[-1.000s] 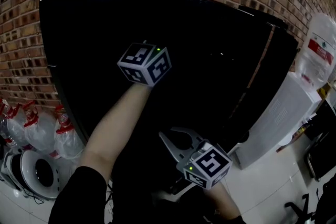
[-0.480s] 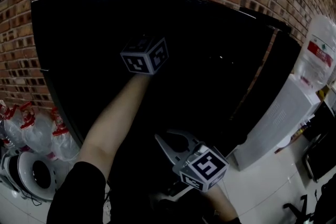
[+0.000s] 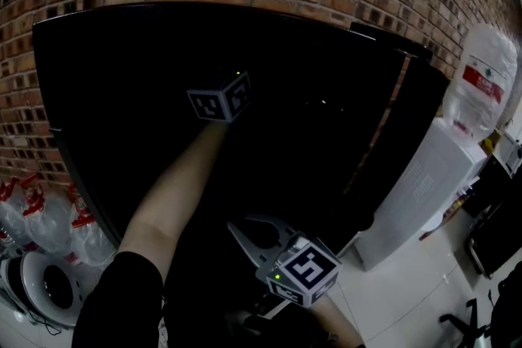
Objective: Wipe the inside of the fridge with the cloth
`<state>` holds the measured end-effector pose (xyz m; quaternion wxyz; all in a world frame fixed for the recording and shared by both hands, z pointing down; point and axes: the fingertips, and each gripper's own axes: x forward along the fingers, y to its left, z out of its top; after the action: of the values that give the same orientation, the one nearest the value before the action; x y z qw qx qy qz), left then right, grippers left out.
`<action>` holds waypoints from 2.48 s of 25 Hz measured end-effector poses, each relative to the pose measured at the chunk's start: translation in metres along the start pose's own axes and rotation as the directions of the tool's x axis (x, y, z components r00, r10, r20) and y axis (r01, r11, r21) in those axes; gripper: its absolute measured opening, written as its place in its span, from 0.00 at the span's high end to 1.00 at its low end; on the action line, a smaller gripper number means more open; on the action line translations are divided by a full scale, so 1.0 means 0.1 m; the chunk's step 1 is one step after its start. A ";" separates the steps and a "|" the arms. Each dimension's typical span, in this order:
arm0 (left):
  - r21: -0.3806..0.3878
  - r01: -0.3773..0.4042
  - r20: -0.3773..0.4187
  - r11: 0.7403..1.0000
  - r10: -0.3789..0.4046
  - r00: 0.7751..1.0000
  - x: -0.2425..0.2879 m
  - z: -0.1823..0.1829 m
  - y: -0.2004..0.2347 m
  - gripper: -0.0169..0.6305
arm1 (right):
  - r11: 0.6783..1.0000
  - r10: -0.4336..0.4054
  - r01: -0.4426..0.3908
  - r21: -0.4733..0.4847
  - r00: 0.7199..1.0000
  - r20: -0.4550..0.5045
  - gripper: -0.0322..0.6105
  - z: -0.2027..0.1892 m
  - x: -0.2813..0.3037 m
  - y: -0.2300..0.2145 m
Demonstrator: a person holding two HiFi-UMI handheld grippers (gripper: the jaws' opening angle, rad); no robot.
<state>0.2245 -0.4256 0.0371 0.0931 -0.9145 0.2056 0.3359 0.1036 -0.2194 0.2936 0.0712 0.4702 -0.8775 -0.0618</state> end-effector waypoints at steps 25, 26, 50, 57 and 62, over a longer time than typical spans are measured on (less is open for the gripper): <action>-0.018 0.040 -0.115 0.999 -0.042 0.992 -1.46 0.07 -0.91 0.90 | 0.998 -0.066 0.066 -0.014 0.998 0.007 0.95 0.00 -0.46 0.12; -0.044 0.066 -0.114 0.997 -0.071 0.991 -1.52 0.10 -1.01 0.90 | 0.998 -0.061 0.062 -0.010 0.998 0.012 0.95 0.01 -0.49 0.13; -0.205 0.403 -0.048 0.892 -0.421 0.906 -1.29 0.15 -1.84 0.90 | 1.000 -0.016 0.015 0.014 1.000 0.017 0.95 -0.06 -0.41 0.19; -0.113 0.377 -0.054 0.919 -0.384 0.922 -1.30 0.15 -1.74 0.90 | 1.000 -0.014 0.013 0.016 1.000 0.023 0.95 -0.06 -0.41 0.15; -0.118 0.309 -0.061 0.944 -0.318 0.946 -1.22 0.08 -1.56 0.90 | 1.000 -0.014 0.014 0.024 1.000 0.026 0.95 -0.08 -0.42 0.12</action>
<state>0.2046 -0.2446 0.1154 0.0882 -0.9517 0.0428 0.2909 0.1186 -0.1779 0.3004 0.0537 0.4763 -0.8757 -0.0580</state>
